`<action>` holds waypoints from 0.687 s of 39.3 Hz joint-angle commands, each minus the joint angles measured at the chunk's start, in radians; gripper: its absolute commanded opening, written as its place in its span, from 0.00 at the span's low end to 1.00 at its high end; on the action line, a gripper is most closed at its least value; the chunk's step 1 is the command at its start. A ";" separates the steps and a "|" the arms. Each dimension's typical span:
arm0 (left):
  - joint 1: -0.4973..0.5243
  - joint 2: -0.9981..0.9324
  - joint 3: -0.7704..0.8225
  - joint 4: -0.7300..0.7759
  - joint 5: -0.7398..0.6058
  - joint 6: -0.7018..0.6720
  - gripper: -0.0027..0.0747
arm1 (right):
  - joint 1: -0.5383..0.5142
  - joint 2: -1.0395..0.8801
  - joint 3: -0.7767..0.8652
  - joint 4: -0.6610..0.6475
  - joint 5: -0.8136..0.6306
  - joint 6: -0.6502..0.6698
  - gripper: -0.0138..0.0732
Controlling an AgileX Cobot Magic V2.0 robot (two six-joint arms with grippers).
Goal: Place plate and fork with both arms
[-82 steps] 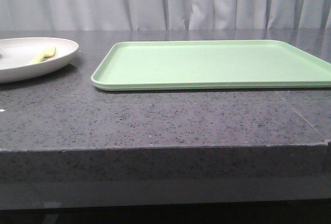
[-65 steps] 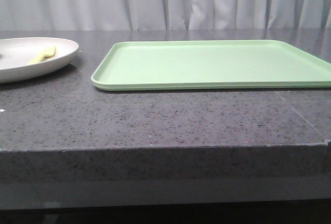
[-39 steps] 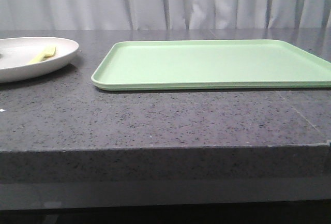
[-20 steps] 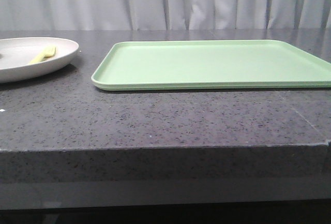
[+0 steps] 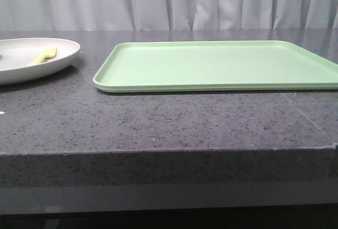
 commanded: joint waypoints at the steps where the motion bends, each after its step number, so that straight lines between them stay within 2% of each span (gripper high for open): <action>1: -0.006 0.011 -0.035 -0.004 -0.075 0.000 0.01 | 0.001 0.010 -0.035 -0.003 -0.074 -0.002 0.09; 7: -0.006 0.011 -0.035 0.026 -0.092 0.000 0.01 | 0.001 0.010 -0.035 -0.003 -0.079 -0.002 0.10; 10: -0.006 0.011 -0.035 0.026 -0.096 0.000 0.07 | 0.000 0.010 -0.035 -0.003 -0.082 -0.002 0.21; 11: -0.006 0.011 -0.035 0.026 -0.098 0.000 0.11 | 0.000 0.010 -0.035 -0.003 -0.084 -0.002 0.26; 15: -0.006 0.011 -0.035 0.045 -0.098 0.000 0.46 | 0.000 0.010 -0.035 -0.011 -0.086 -0.002 0.59; 16: -0.006 0.011 -0.035 0.045 -0.100 0.000 0.59 | 0.000 0.010 -0.035 -0.011 -0.086 -0.002 0.64; 18: -0.006 0.011 -0.035 0.045 -0.101 0.000 0.72 | 0.000 0.010 -0.035 -0.011 -0.086 -0.002 0.75; 20: -0.006 0.011 -0.035 0.045 -0.101 0.000 0.84 | 0.000 0.010 -0.035 -0.011 -0.086 -0.002 0.80; 22: -0.006 0.011 -0.035 0.039 -0.101 0.000 0.87 | 0.000 0.010 -0.035 -0.011 -0.075 -0.002 0.81; 27: -0.006 0.011 -0.035 0.033 -0.101 0.000 0.86 | 0.000 0.010 -0.035 -0.011 -0.061 -0.002 0.80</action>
